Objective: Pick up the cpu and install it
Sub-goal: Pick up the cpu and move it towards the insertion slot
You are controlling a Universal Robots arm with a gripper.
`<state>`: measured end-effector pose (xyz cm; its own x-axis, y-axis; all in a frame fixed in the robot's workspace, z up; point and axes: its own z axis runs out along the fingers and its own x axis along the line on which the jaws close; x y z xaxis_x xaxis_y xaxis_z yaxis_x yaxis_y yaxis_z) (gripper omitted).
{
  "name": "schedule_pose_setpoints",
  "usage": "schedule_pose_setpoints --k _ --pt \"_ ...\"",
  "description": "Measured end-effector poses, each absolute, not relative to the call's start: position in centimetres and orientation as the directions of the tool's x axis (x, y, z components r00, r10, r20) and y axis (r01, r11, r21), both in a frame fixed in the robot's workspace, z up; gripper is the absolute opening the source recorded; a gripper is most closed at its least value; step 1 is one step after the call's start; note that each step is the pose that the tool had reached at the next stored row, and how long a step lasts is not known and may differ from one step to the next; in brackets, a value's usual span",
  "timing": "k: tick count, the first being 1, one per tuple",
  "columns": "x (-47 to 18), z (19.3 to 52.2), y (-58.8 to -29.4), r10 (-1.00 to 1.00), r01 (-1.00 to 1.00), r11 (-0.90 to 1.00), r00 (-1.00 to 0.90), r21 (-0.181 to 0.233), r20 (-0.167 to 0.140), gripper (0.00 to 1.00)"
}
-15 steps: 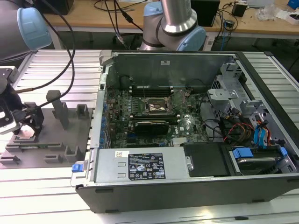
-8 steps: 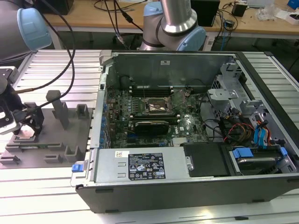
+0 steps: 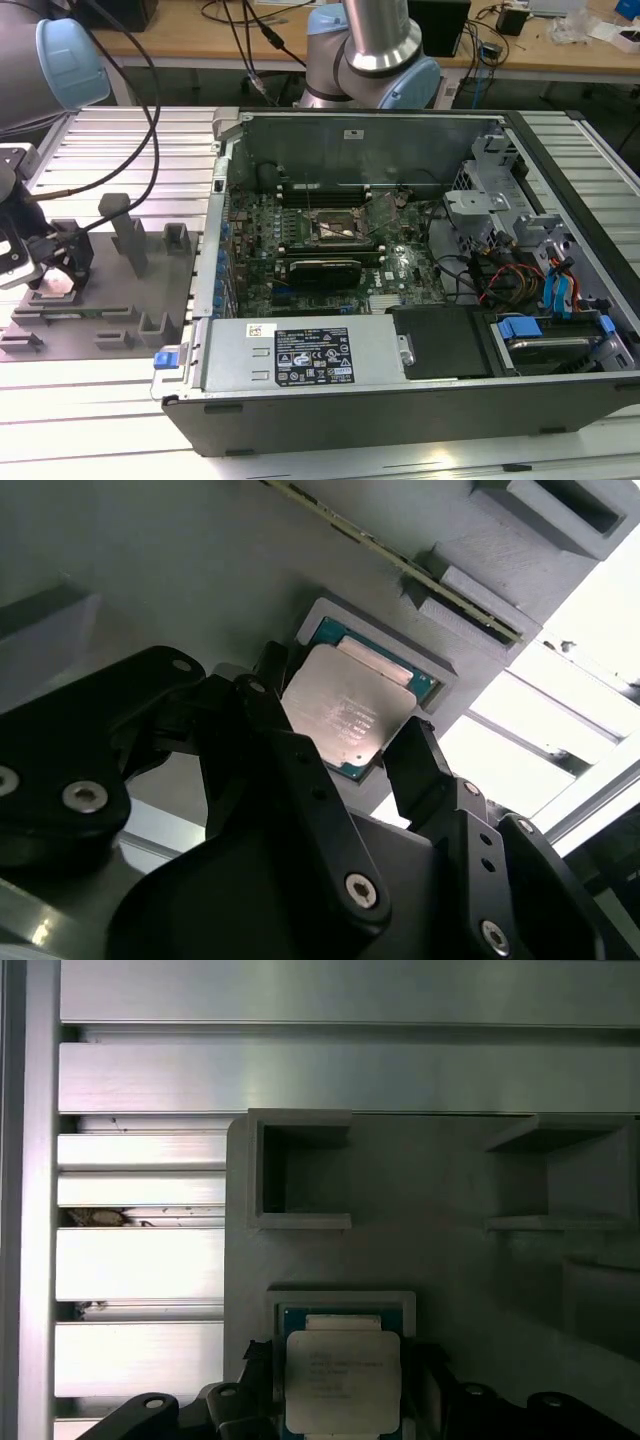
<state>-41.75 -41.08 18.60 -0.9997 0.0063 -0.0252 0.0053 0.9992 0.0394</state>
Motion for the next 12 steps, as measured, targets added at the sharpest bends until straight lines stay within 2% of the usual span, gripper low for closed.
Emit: schedule_pose_setpoints --k 12 --pt "-41.85 18.6 -41.01 0.006 0.005 0.999 -1.0 0.039 -0.025 0.66"
